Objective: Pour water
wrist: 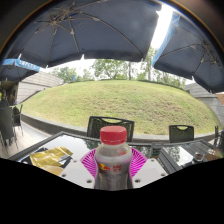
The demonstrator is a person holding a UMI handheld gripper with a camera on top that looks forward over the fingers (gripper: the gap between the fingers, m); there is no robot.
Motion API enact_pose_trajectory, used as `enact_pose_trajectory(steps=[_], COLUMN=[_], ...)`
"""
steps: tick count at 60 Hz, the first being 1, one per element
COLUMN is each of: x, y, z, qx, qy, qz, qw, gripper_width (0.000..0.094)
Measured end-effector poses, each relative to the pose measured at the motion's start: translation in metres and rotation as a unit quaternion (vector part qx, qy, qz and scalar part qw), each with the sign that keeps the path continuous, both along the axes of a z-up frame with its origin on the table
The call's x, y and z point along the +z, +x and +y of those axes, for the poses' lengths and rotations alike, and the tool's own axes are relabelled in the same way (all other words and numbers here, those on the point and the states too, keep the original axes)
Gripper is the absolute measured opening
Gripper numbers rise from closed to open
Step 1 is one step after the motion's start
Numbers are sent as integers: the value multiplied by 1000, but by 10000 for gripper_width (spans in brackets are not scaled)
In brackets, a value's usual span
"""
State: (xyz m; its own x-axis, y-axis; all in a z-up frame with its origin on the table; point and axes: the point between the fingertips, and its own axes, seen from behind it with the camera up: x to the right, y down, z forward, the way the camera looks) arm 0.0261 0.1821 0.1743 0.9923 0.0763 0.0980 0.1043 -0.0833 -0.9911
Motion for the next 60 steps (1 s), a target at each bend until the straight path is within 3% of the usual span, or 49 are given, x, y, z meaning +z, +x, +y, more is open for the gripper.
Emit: enact_pose_trajectory(steps=[6,15,23,30,32,34,35,44,53,60], x=[-38,-66,-61,-67,-72,-82,-83,-66,-53,-58], y=[11,7,10,8,6,6,7,12,22,4], z=[-6,-12,-16,-10,-17,-19,-22,-64,-137,-189], qx=[-12,18,19,16,12,12,11,12,-18,-6], qy=[-14,-13,1,-4,-31,-58,-64,-62,-39,-39], qz=[16,63,51,50,40,34,34,42,3,13], qw=[1000,998,999,999,999,998,997,997,999,999], gripper_width=[368,372,404,546,649,820,851,832,829,835])
